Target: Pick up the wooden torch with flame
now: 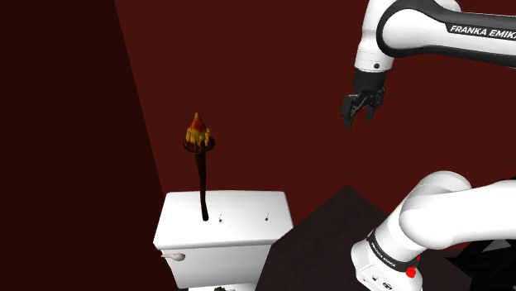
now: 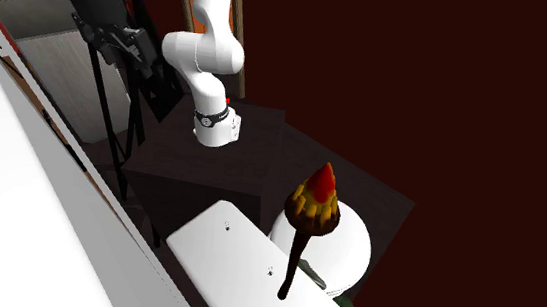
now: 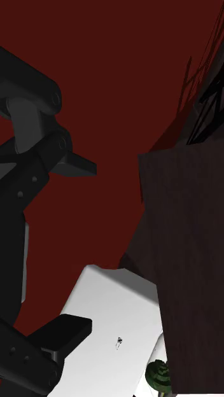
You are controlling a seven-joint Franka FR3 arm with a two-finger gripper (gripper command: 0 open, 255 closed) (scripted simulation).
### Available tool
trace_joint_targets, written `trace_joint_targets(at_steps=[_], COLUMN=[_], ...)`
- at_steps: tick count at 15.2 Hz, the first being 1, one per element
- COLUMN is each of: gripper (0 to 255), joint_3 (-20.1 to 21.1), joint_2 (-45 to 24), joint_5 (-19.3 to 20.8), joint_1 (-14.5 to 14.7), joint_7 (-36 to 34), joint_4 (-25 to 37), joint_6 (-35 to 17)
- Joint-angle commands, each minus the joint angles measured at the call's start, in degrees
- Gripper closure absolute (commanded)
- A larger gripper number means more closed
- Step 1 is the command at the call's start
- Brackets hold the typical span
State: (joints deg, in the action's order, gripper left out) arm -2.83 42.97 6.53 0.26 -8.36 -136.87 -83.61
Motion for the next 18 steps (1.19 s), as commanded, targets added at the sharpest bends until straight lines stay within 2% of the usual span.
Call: trace_joint_targets(at_steps=[1,9,18], gripper=[0,0,0], joint_3=[0.0,10.47,22.96], joint_2=[0.0,2.12,-3.13], joint_5=[0.0,-13.37,-25.45], joint_1=[0.0,-0.38,-2.12], joint_7=[0.0,-22.84,-47.79], joint_4=[0.0,-2.13,1.72], joint_6=[0.0,-2.51,-10.54])
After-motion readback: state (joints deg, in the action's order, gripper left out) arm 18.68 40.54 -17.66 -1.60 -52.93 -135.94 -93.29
